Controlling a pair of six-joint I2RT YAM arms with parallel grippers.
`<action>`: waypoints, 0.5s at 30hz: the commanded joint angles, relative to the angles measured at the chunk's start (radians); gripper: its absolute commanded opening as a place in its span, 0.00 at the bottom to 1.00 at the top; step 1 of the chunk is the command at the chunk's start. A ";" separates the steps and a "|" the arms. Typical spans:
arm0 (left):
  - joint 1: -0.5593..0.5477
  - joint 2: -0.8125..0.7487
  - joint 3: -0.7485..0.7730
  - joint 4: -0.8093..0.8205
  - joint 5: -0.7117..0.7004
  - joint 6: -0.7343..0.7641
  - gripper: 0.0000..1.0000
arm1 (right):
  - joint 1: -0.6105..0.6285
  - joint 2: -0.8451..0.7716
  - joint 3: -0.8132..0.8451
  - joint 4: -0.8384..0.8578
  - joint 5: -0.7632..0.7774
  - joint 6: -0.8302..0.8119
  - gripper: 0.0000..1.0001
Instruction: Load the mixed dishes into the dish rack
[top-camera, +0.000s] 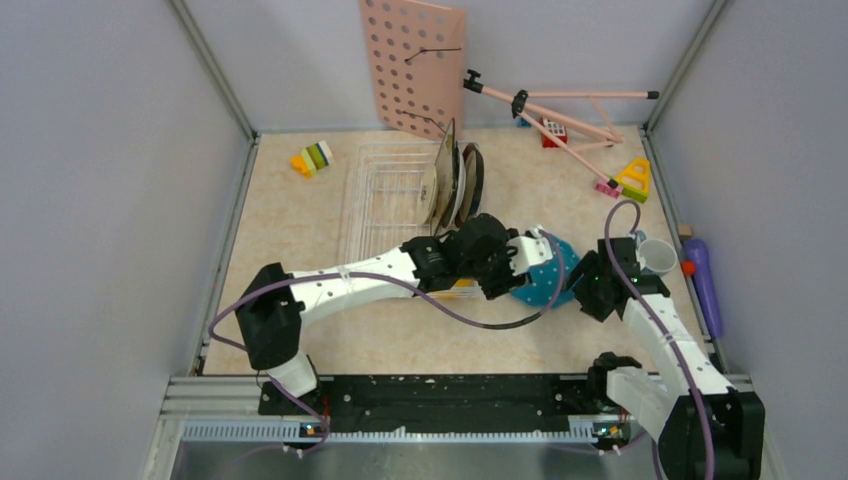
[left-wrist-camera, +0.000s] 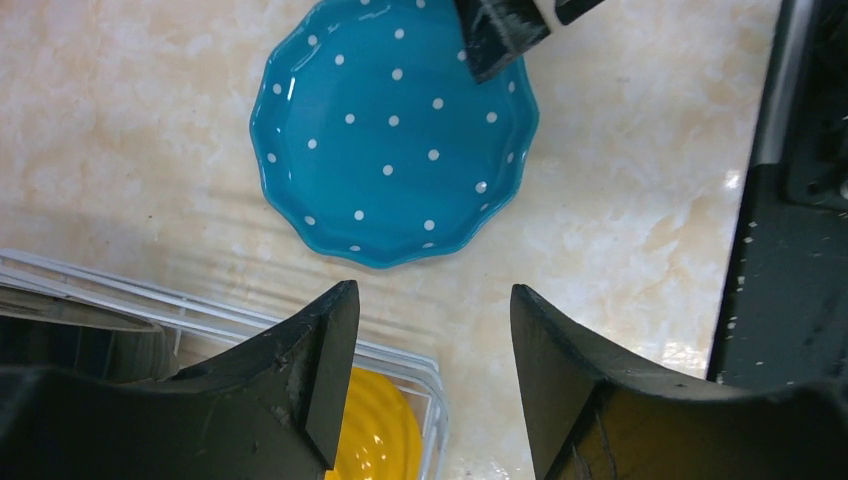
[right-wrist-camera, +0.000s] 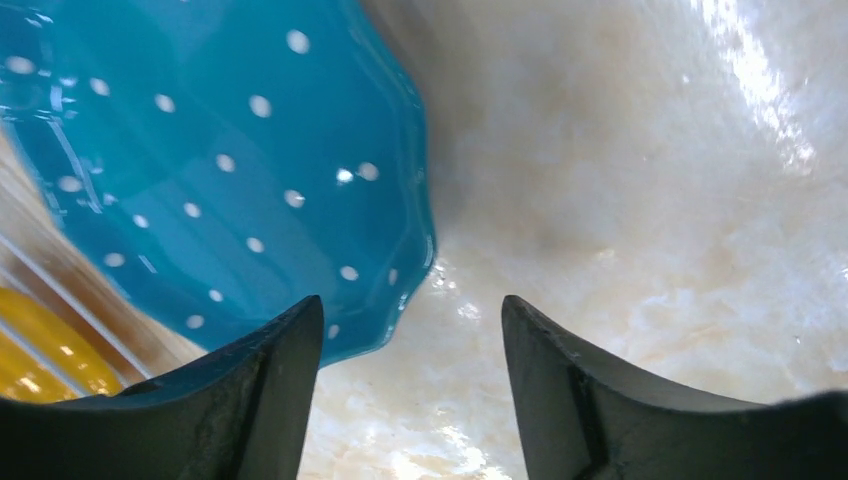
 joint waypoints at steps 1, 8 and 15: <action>0.003 0.021 0.031 0.074 0.009 0.074 0.62 | -0.008 -0.005 -0.036 0.046 -0.017 0.051 0.60; -0.011 0.047 -0.018 0.157 0.030 0.125 0.61 | -0.008 0.062 -0.068 0.111 -0.019 0.084 0.39; -0.057 0.087 -0.048 0.240 -0.052 0.220 0.61 | -0.008 0.142 -0.061 0.157 -0.020 0.100 0.08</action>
